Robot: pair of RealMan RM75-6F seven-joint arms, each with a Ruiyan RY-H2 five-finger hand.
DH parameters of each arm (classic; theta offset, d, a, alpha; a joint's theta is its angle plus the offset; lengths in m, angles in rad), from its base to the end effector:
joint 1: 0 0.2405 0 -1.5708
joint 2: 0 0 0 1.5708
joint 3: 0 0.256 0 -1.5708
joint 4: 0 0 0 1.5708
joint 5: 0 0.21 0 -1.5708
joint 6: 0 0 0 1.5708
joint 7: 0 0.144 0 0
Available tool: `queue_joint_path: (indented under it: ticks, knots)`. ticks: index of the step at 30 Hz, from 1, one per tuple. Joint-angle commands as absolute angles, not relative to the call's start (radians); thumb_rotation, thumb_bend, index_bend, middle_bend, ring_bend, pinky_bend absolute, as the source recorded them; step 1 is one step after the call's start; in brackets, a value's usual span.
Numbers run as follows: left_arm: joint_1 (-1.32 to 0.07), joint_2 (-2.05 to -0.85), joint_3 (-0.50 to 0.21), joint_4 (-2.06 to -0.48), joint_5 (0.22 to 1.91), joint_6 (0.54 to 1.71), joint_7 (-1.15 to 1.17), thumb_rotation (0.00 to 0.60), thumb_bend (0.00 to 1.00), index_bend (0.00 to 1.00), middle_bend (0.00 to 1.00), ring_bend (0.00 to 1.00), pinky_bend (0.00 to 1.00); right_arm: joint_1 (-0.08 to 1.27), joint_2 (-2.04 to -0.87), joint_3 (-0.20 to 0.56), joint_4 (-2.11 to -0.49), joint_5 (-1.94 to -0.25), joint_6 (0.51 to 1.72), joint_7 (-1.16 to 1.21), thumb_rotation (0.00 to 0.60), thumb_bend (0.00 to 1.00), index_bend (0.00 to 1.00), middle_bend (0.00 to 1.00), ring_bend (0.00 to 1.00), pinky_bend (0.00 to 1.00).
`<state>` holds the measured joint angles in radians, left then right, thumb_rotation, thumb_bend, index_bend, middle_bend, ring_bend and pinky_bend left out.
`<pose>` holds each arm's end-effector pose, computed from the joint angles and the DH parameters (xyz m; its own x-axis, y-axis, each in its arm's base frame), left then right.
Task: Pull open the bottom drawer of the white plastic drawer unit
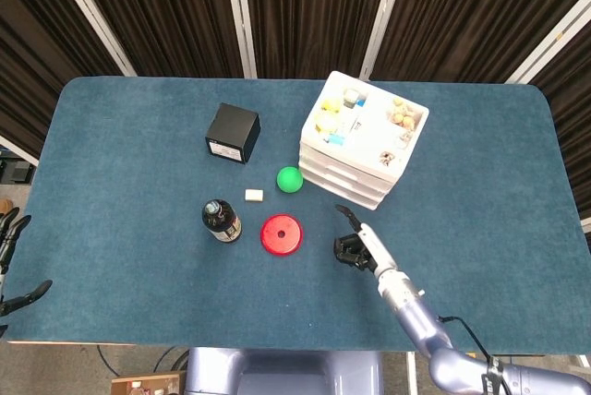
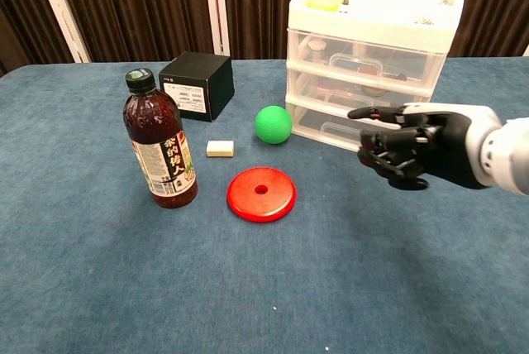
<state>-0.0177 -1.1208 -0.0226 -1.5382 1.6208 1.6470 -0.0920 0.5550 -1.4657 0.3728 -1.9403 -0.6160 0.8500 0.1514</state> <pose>-0.3124 0.1534 0.1752 0.3736 -0.1002 0.9222 0.9214 -0.0744 -0.3814 -0.1257 -0.2820 -0.0059 -0.6333 -0.4699 0.6149 -0.7730 0.3468 -0.5312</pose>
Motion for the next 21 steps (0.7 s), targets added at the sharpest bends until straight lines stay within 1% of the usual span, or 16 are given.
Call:
queue_joint_path:
  ticks: [1, 2, 13, 21]
  knots:
    - [-0.02, -1.12, -0.024, -1.54, 1.617, 1.642, -0.098, 0.6, 0.02, 0.07, 0.0, 0.0, 0.05, 0.579, -1.48, 0.399, -1.905, -0.577, 0.816, 0.189, 0.6, 0.69, 0.0, 0.79, 0.81, 0.92]
    - [-0.023, -1.119, -0.025, -1.541, 1.615, 1.638, -0.105, 0.6, 0.02, 0.07, 0.0, 0.0, 0.05, 0.593, -1.49, 0.419, -1.877, -0.551, 0.793, 0.216, 0.6, 0.69, 0.0, 0.79, 0.81, 0.92]
    - [-0.026, -1.117, -0.025, -1.536, 1.618, 1.638, -0.121, 0.6, 0.02, 0.07, 0.0, 0.0, 0.05, 0.651, -1.53, 0.454, -1.756, -0.483, 0.717, 0.304, 0.6, 0.69, 0.0, 0.79, 0.81, 0.92]
    - [-0.03, -1.113, -0.023, -1.538, 1.618, 1.629, -0.135, 0.6, 0.02, 0.07, 0.0, 0.0, 0.05, 0.678, -1.579, 0.469, -1.695, -0.485, 0.729, 0.335, 0.6, 0.69, 0.0, 0.79, 0.81, 0.92]
